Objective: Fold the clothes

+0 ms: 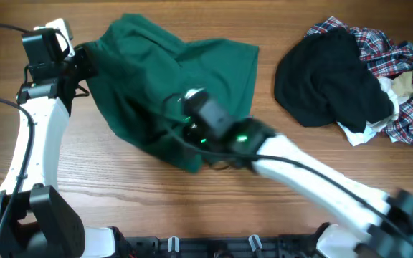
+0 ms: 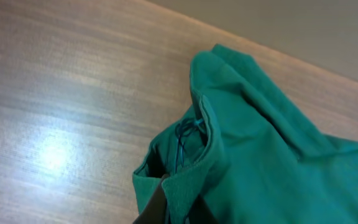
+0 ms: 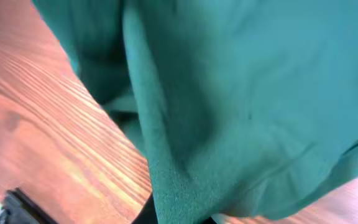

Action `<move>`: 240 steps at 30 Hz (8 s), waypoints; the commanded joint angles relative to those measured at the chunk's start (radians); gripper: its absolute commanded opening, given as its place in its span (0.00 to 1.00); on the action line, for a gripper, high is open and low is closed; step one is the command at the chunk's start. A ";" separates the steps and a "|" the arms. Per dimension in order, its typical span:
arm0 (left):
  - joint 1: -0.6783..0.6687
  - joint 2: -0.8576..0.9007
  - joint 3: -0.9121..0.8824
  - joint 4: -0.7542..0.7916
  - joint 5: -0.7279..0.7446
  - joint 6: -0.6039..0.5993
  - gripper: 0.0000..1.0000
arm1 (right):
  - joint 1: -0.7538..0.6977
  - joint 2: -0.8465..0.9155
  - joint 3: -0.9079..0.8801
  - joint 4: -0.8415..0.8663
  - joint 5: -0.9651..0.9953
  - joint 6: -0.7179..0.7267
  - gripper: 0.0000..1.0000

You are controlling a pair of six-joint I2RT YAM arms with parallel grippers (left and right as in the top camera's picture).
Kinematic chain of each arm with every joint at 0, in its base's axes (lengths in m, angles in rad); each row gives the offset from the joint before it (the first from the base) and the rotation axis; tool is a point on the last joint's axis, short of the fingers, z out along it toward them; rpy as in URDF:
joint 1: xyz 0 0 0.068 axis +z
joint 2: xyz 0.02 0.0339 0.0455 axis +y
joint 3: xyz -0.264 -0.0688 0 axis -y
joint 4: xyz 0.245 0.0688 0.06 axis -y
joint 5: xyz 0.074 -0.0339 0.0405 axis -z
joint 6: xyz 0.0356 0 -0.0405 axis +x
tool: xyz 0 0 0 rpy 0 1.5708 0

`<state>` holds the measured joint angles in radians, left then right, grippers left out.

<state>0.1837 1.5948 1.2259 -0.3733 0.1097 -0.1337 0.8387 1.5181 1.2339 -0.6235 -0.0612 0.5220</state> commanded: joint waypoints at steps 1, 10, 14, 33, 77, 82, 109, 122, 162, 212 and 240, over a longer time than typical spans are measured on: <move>0.002 -0.085 0.019 -0.014 0.017 -0.013 0.04 | -0.114 -0.172 0.019 -0.017 -0.052 -0.160 0.04; 0.002 -0.424 0.019 -0.043 0.038 -0.039 0.04 | -0.300 -0.278 0.187 -0.139 -0.165 -0.378 0.04; 0.002 -0.576 0.019 -0.048 0.038 -0.039 0.04 | -0.304 -0.278 0.275 -0.192 -0.164 -0.412 0.04; 0.002 -0.537 0.019 -0.134 0.034 -0.039 0.04 | -0.371 0.028 0.302 -0.259 -0.411 -0.340 0.04; 0.002 -0.389 0.019 -0.146 0.034 -0.039 0.04 | -0.101 0.397 -0.208 0.566 -0.269 0.195 0.16; 0.002 -0.389 0.019 -0.148 0.034 -0.039 0.04 | -0.143 0.328 -0.203 0.557 -0.341 0.156 0.04; 0.002 -0.966 0.019 -0.053 0.039 -0.106 0.04 | -0.464 -0.261 0.613 -0.539 -0.330 -0.391 0.04; 0.002 -0.796 0.019 -0.295 0.058 -0.117 0.38 | -0.464 -0.169 0.618 -0.575 -0.234 -0.420 0.04; -0.345 0.068 -0.089 -0.584 0.097 -0.019 0.42 | -0.493 0.069 0.617 -0.498 -0.234 -0.505 0.04; -0.325 -0.336 0.207 -0.363 -0.054 -0.117 0.04 | -0.520 0.026 0.622 -0.499 -0.268 -0.493 0.04; -0.325 -0.776 0.209 -0.285 -0.228 -0.114 0.04 | -0.648 -0.265 0.629 -0.638 -0.310 -0.522 0.04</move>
<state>-0.1455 0.8070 1.4208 -0.6682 -0.1001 -0.2459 0.1944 1.2060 1.8484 -1.2537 -0.3588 0.0200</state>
